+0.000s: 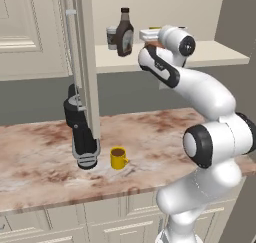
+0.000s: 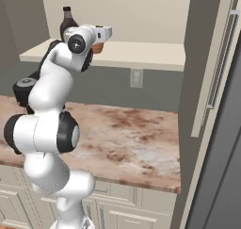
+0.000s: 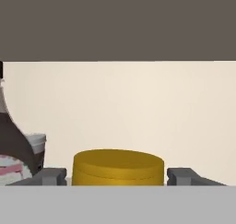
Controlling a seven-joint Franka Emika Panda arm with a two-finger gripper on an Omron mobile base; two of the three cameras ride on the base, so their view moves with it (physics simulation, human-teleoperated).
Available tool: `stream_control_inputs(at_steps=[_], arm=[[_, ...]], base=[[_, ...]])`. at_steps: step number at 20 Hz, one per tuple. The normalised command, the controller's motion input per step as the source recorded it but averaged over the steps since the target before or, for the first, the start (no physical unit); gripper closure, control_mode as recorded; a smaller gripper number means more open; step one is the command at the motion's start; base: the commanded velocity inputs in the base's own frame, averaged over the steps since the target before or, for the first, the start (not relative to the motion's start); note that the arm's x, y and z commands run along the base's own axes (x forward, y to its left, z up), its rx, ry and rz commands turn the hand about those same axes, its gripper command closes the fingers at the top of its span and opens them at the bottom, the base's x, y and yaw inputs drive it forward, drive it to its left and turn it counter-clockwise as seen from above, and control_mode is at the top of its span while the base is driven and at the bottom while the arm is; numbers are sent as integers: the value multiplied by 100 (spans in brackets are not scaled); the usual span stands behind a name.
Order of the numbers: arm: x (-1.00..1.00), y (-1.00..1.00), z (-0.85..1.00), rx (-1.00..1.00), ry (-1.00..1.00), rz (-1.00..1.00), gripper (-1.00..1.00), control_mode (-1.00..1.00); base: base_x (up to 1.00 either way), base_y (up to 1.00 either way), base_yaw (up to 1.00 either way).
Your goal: Pick the syrup bottle and honey bottle from the cabinet and place them next to the mug.
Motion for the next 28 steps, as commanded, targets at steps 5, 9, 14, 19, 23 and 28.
stream_control_inputs(at_steps=[5, 9, 14, 19, 23, 28], arm=[[-27, -32, -5, 0, 0, 0, 100, -100], [-44, -7, 9, 1, 0, 0, 100, -100], [-93, -3, 31, 4, -3, 0, 100, -100], [-100, -3, 6, 1, -9, 0, 100, -100], [-100, 0, 0, 0, -8, 0, 100, -100], [-100, 0, 0, 0, -11, 0, 100, -100]], base=[[0, 0, 0], [0, 0, 0], [0, 0, 0], [0, 0, 0], [0, 0, 0], [0, 0, 0]])
